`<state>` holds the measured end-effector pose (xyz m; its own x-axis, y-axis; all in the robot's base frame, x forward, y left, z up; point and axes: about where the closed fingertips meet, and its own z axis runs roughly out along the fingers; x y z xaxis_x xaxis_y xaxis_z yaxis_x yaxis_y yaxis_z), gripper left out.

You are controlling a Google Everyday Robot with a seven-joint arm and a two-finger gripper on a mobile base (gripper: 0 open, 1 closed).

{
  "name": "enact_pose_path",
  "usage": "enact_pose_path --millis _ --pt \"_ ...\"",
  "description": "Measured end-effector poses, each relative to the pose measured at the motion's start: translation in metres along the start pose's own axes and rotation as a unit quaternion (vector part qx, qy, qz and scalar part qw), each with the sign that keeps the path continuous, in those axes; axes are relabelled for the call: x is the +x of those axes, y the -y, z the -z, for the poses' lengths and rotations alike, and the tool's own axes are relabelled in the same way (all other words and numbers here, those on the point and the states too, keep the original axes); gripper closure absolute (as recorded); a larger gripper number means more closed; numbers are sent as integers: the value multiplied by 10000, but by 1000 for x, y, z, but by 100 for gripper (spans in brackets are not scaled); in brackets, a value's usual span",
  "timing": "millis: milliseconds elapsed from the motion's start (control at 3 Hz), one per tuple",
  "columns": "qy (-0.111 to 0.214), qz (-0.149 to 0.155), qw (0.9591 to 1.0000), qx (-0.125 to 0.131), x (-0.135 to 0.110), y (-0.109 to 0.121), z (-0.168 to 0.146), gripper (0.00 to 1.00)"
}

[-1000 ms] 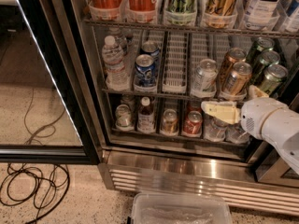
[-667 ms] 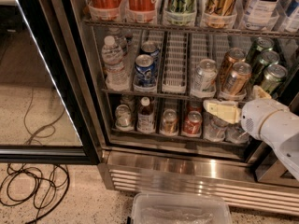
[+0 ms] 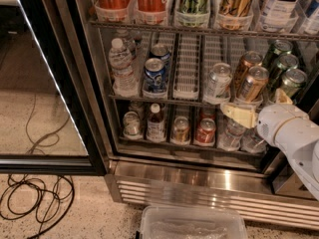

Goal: Pick orange can from middle shelf of fridge

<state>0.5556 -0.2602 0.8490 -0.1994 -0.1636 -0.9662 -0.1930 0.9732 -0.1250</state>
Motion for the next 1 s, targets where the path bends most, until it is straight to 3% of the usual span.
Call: enact_pose_path --millis 1000 --pt "174 40 9996 235 -2 14 -31 23"
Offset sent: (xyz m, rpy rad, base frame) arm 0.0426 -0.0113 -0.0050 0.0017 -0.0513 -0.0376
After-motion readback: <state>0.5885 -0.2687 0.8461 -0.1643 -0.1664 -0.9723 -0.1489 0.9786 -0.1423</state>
